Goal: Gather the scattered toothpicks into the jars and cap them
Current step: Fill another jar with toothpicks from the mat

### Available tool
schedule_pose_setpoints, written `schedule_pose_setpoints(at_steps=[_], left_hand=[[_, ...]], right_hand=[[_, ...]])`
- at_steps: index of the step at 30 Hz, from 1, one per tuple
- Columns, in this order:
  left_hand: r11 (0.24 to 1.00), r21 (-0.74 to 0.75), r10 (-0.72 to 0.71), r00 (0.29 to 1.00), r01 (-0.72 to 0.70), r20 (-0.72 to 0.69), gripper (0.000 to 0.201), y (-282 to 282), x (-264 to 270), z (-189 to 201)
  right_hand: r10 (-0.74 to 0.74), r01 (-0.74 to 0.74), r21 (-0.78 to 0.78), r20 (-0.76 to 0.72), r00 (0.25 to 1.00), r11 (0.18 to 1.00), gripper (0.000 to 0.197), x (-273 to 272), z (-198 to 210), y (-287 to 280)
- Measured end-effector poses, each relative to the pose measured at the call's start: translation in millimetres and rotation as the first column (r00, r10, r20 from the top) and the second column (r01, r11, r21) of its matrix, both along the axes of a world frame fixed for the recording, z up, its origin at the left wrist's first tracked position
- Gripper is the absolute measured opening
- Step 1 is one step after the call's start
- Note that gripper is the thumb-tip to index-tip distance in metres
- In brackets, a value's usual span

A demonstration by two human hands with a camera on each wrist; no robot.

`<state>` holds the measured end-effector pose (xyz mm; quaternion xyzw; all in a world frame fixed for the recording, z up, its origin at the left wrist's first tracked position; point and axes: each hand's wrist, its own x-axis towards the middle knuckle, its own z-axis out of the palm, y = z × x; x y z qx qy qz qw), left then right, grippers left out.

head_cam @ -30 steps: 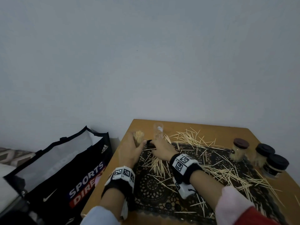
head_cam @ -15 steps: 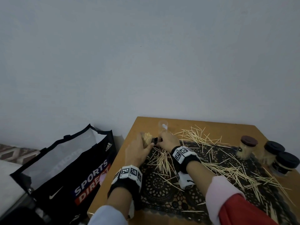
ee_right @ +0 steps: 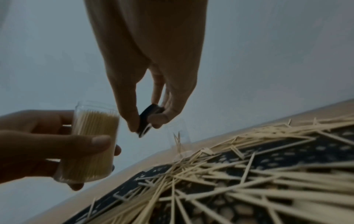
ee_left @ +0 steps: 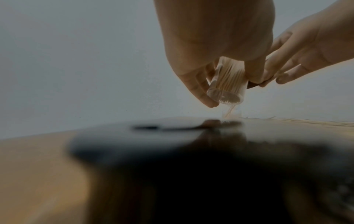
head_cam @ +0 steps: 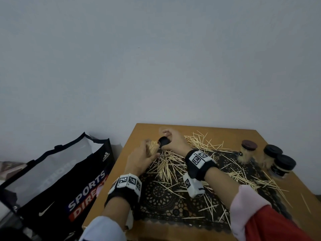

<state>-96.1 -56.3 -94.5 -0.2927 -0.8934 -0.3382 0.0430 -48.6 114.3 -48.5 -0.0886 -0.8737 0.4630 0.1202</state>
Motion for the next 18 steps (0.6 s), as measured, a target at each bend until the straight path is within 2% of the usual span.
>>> schedule_pose_setpoints(at_steps=[2,5,9,12,16,18], left_hand=[[0.997,0.047,-0.058,0.998,0.057,0.012,0.066,0.0,-0.2,-1.3],[0.986,0.103,-0.133,0.991,0.13,0.025,0.062,0.4,-1.6,-3.7],[0.975,0.132,-0.183,0.983,0.178,0.024,0.065,0.8,-0.3,-3.3],[0.955,0.157,-0.252,0.967,0.253,-0.027,0.065,2.4,8.4,4.0],[0.908,0.261,-0.333,0.943,0.328,-0.027,0.054,10.4,26.4,18.6],[0.903,0.26,-0.348,0.937,0.341,-0.021,0.051,17.0,34.2,25.1]], right_hand=[[0.091,-0.091,0.012,-0.003,0.996,0.996,0.071,3.9,5.2,3.5],[0.181,-0.18,0.043,-0.016,0.983,0.983,0.063,13.3,16.4,6.6],[0.255,-0.255,-0.009,-0.019,0.967,0.967,0.06,22.9,29.0,10.9],[0.284,-0.283,0.039,0.0,0.959,0.958,0.055,29.3,40.1,8.8],[0.341,-0.345,0.085,0.059,0.938,0.935,0.047,44.8,63.5,12.9],[0.375,-0.38,0.089,0.071,0.924,0.921,0.048,53.3,73.0,19.5]])
